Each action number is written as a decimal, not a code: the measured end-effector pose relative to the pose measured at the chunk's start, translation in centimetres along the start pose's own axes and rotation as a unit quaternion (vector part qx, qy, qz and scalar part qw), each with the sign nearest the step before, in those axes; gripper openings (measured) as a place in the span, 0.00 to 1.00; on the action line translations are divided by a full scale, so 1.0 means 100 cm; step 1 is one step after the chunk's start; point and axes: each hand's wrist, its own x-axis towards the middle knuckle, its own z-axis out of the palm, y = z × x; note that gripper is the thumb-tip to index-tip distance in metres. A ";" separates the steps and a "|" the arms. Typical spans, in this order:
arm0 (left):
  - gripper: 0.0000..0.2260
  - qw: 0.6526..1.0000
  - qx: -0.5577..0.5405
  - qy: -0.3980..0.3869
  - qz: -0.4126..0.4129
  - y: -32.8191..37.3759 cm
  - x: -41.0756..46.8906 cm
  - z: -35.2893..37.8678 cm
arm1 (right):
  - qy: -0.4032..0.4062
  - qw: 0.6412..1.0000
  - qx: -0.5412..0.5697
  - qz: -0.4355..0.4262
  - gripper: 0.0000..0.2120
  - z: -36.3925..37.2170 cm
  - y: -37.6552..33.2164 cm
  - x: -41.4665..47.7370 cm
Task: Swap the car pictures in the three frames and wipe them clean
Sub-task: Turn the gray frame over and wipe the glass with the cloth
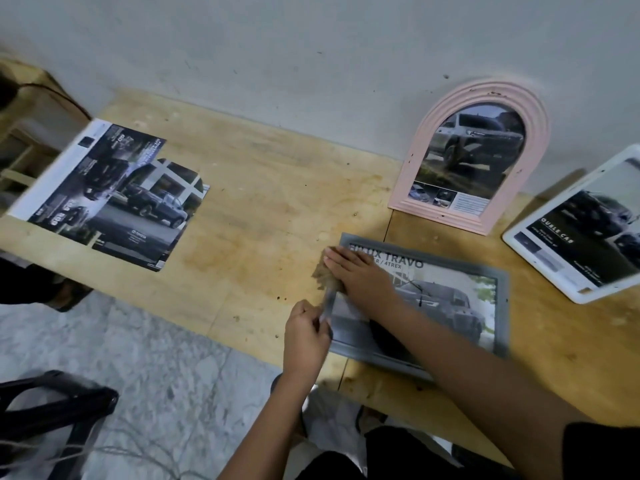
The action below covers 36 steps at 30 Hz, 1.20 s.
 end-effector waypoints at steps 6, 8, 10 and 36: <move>0.09 0.999 0.009 0.008 -0.031 0.008 -0.001 -0.001 | 0.004 0.997 0.006 0.078 0.25 -0.017 0.012 0.023; 0.10 0.999 0.012 0.005 -0.038 0.010 -0.001 0.001 | 0.007 0.993 0.012 0.113 0.25 -0.018 0.016 0.028; 0.08 0.999 0.031 -0.002 -0.034 0.012 0.000 0.003 | 0.028 0.987 0.039 0.152 0.25 -0.019 0.021 0.029; 0.15 0.920 0.371 -0.127 0.003 0.042 0.048 0.023 | 0.031 0.959 0.215 0.180 0.25 -0.018 0.089 -0.043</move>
